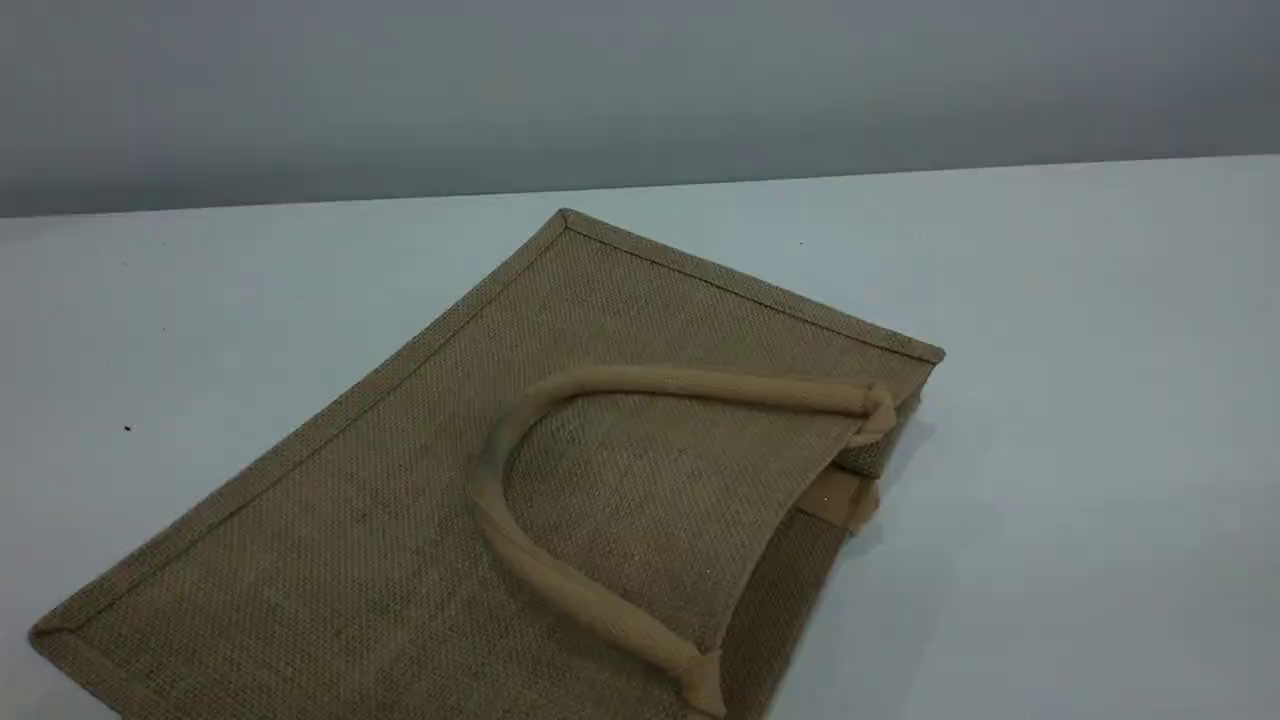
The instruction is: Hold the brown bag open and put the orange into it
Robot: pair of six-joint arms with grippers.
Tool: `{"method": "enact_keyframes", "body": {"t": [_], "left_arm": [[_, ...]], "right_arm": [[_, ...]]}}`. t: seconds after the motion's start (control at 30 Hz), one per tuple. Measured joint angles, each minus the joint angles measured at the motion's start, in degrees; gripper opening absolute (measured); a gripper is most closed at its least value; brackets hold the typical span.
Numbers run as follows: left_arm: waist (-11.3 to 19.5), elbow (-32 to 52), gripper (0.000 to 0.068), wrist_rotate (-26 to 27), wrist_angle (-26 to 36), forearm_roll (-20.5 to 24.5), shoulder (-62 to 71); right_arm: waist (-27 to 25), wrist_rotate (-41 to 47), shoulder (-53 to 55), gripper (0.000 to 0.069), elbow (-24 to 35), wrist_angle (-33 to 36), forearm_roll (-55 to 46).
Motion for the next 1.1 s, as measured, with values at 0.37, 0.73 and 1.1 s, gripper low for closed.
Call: {"method": "enact_keyframes", "body": {"t": [0.37,0.73,1.1], "left_arm": [[0.0,0.0,0.0499,0.06,-0.11,-0.15,0.0],[0.9,0.0,0.0499,0.06,-0.11,-0.48,0.0],[17.66,0.0,0.0499,0.06,-0.11,-1.0,-0.92]], "right_arm": [[-9.02,0.0,0.0,0.0459,0.0,0.0,0.13],[-17.71,-0.06,0.0,0.0459,0.0,0.0,0.18],[-21.14,0.01,0.0,0.0459,0.0,0.0,0.38]]}}
